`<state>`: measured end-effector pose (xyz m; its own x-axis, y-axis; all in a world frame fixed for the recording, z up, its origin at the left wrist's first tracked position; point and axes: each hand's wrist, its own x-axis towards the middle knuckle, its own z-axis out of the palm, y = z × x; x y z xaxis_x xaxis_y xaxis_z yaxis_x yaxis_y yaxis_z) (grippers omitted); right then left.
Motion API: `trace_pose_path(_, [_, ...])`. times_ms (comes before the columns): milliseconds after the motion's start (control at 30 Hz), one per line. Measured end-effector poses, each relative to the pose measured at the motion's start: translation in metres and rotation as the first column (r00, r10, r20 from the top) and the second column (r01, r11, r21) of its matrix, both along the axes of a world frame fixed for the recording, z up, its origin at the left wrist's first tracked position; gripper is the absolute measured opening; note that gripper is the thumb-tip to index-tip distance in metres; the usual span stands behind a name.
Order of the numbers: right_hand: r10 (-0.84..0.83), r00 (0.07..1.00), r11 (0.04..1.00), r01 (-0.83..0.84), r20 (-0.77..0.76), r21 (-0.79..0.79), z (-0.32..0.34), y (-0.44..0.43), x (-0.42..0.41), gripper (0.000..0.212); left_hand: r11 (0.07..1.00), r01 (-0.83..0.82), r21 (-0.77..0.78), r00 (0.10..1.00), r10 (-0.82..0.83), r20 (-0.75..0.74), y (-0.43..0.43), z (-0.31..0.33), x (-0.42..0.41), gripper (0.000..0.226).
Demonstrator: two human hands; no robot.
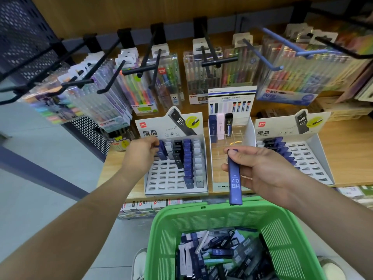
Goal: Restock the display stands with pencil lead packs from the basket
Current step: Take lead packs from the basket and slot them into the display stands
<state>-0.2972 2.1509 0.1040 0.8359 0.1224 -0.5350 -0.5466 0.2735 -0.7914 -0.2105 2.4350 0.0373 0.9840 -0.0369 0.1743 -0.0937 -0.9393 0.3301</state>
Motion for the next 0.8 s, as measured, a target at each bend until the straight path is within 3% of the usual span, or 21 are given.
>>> trace_pose_path(133, [-0.068, 0.998, 0.998, 0.068, -0.011, 0.006, 0.001, -0.002, 0.001, 0.006, 0.998, 0.008, 0.068, 1.000, -0.010, 0.025, -0.002, 0.010, -0.001, 0.019])
trace_pose_path(200, [-0.116, 0.993, 0.993, 0.116, -0.015, 0.032, 0.002, -0.001, 0.002, 0.006, 1.000, -0.005, 0.021, 1.000, 0.006, -0.024, -0.010, 0.024, -0.003, 0.018])
trace_pose_path(267, [-0.145, 0.989, 0.989, 0.145, -0.003, 0.035, 0.002, -0.001, 0.003, 0.010, 0.964, -0.044, -0.264, 0.974, -0.018, -0.226, -0.026, 0.049, -0.010, 0.012])
trace_pose_path(333, [-0.163, 0.987, 0.986, 0.163, 0.012, 0.030, 0.002, 0.000, 0.003, 0.011, 0.801, -0.122, -0.586, 0.857, -0.213, -0.469, -0.043, 0.078, -0.024, 0.012])
trace_pose_path(467, [-0.181, 0.983, 0.983, 0.181, -0.003, 0.003, 0.004, 0.002, 0.001, 0.018, 0.729, -0.059, -0.682, 0.646, -0.493, -0.583, -0.067, 0.116, -0.060, 0.040])
trace_pose_path(533, [-0.191, 0.982, 0.982, 0.191, -0.008, 0.007, 0.007, 0.003, 0.000, 0.019, 0.713, -0.024, -0.700, 0.671, -0.508, -0.540, -0.076, 0.121, -0.073, 0.038])
trace_pose_path(633, [-0.163, 0.987, 0.987, 0.163, -0.008, 0.014, 0.014, 0.003, -0.004, 0.018, 0.674, -0.068, -0.736, 0.829, -0.372, -0.417, -0.082, 0.117, -0.079, 0.016])
trace_pose_path(800, [0.208, 0.977, 0.960, -0.192, 0.055, -0.206, 0.023, 0.005, -0.015, 0.019, 0.517, -0.207, -0.831, 0.899, -0.234, -0.370, -0.069, 0.110, -0.080, 0.011])
